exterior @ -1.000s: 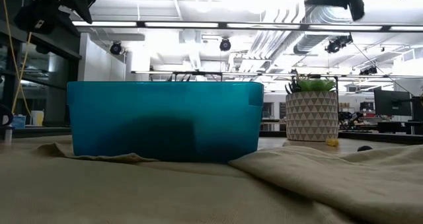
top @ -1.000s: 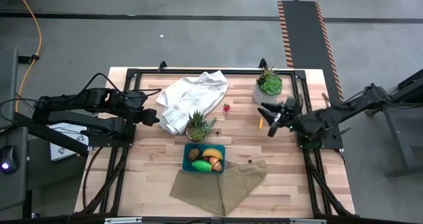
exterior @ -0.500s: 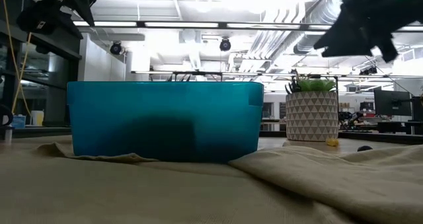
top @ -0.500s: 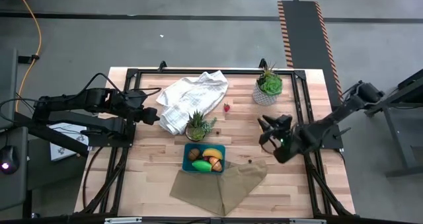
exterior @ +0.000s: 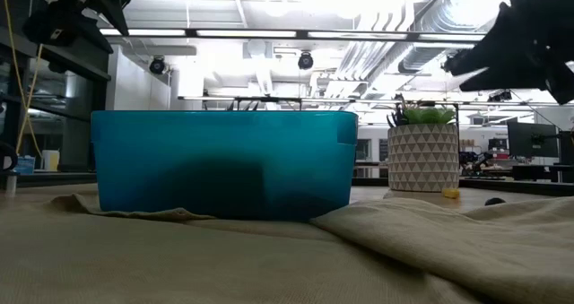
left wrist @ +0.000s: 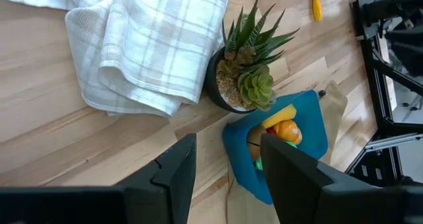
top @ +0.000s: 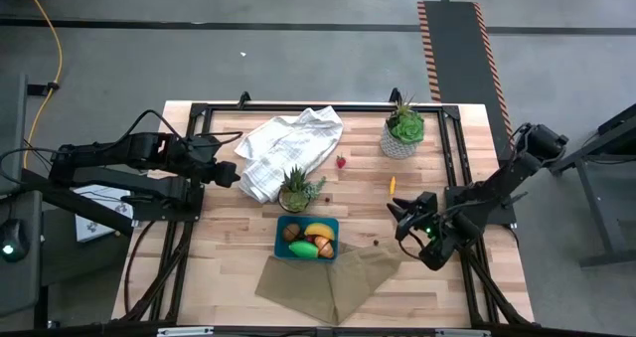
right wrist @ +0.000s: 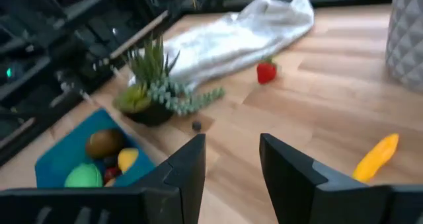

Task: Pick and placing Produce into tupperware
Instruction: Put the small corn into the blue bin

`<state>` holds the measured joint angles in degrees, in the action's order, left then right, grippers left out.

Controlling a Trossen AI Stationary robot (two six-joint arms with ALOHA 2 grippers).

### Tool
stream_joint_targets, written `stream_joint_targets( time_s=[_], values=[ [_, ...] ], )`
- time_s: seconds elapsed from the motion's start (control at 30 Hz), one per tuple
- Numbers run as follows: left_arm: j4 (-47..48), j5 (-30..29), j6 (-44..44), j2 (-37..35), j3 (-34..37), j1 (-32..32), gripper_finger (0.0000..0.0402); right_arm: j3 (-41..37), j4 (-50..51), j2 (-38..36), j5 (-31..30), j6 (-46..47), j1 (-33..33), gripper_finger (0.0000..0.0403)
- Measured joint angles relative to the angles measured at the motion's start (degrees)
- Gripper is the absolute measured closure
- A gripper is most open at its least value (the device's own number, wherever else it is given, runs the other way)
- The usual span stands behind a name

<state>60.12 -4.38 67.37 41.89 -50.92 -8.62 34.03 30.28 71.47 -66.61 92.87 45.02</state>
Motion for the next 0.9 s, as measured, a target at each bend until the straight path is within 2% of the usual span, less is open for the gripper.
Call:
stream_joint_targets(
  time_s=[0.13, 0.3, 0.7, 0.9],
  values=[
    [0.0, 0.0, 0.0, 0.0, 0.0, 0.0, 0.0245, 2.0, 0.0, 3.0, 3.7, 0.8, 1.2, 0.0270],
    [0.0, 0.0, 0.0, 0.0, 0.0, 0.0, 0.0245, 5.8, 3.1, 6.6, 4.6, 4.6, 3.8, 0.0270],
    [0.0, 0.0, 0.0, 0.0, 0.0, 0.0, 0.0245, 15.1, 23.9, 20.8, 4.3, 33.9, 10.9, 0.0286],
    [0.0, -1.3, 0.0, 0.0, 0.0, 0.0, 0.0245, 23.2, 36.3, 27.7, 7.4, 39.2, 11.1, 0.0295]
  ],
)
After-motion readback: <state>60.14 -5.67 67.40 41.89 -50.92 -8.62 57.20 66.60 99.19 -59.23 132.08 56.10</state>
